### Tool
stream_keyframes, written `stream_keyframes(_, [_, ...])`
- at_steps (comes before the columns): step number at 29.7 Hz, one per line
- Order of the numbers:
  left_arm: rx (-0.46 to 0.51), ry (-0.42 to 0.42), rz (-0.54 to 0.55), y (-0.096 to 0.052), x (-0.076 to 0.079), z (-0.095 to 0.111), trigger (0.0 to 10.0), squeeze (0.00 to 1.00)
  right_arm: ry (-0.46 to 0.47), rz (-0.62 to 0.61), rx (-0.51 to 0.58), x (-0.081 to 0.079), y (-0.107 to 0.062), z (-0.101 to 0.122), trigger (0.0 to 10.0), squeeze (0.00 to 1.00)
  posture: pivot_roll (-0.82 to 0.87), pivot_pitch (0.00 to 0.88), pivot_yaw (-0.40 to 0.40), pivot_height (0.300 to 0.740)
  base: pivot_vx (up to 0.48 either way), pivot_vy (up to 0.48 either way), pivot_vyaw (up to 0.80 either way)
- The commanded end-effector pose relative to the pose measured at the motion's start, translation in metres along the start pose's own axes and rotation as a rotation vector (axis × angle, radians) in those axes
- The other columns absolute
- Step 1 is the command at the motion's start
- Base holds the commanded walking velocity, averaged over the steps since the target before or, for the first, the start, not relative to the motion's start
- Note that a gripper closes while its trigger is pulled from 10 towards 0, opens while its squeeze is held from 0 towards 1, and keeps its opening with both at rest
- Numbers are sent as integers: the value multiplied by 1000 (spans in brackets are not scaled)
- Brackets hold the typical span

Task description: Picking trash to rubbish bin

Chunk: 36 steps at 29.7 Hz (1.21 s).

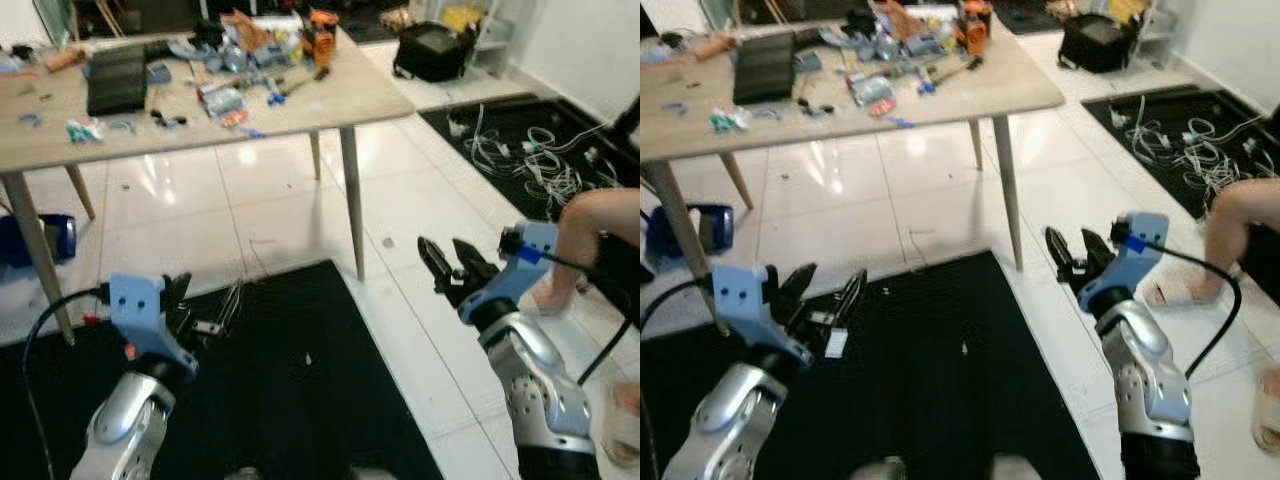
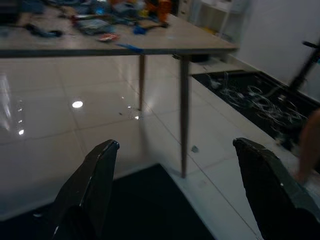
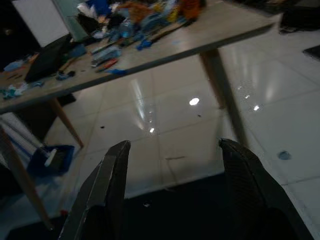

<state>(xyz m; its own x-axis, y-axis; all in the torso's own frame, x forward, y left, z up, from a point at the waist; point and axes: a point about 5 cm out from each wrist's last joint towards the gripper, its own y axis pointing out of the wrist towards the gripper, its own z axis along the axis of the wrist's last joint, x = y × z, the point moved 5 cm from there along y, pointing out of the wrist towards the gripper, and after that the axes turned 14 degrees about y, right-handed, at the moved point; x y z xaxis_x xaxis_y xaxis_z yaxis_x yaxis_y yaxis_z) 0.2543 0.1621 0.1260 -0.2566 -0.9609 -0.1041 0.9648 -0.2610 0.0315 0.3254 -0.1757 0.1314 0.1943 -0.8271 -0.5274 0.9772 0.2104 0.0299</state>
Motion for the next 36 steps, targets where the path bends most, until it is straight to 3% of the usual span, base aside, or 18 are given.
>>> stream_keyframes(1, [-8, 8, -10, 0, 1, -1, 10000, 0, -1, -11, 9, 4, -2, 3, 10000, 0, -137, 0, -21, 740, 480, 0, 0])
stream_keyframes(14, [-7, 7, -10, 1, 1, 0, 10000, 0, -25, -13, -11, 4, -2, 0, 10000, 0, -138, 0, -22, 740, 480, 0, 0])
stream_keyframes(29, [-5, 6, -10, 1, 1, 0, 10000, 0, -28, -3, -17, 3, -1, 0, 10000, 0, -138, 0, -23, 740, 480, 0, 628])
stream_keyframes(36, [-6, 5, -9, 1, 1, -1, 10000, 0, -13, -2, -17, 3, -1, 0, 10000, 0, -138, 0, -23, 740, 480, 0, 0])
